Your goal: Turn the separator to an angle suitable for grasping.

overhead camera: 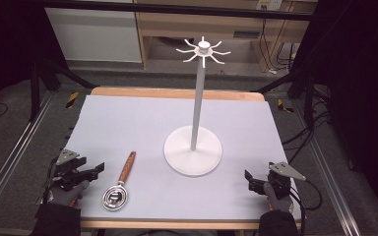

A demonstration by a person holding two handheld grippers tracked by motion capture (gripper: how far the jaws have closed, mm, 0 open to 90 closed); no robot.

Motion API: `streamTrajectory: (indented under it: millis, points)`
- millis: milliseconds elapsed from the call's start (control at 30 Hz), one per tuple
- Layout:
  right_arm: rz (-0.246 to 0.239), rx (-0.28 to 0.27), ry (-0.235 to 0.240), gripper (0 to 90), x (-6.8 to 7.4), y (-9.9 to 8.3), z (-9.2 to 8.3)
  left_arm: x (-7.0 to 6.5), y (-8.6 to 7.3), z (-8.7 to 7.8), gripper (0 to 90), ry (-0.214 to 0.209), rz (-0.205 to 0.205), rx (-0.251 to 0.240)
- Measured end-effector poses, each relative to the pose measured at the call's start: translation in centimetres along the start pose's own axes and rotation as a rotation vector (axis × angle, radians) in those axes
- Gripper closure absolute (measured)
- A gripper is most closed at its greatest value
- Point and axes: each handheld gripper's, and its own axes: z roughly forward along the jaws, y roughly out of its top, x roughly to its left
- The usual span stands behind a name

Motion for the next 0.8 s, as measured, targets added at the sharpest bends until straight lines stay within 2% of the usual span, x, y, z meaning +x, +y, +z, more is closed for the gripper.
streamTrajectory:
  millis: [100, 300, 600, 800]
  points:
    - [-0.002, -0.009, 0.006, 3.5, 0.1, 0.0, 0.0, -0.5, 0.2, -0.2, 22.5, 0.007, 0.018, -0.010]
    - [0.006, -0.018, 0.020, 3.5, 0.2, 0.0, 0.0, -1.3, 0.7, -0.8, 22.7, -0.015, 0.027, -0.025]
    - [-0.003, 0.003, 0.023, 3.5, 0.2, -0.2, 0.3, -2.9, 1.3, -1.3, 24.6, -0.052, 0.058, -0.018]
    - [-0.016, 0.017, 0.021, 3.5, 0.2, -0.2, 0.4, -4.0, 1.8, -1.6, 26.0, -0.058, 0.079, -0.021]
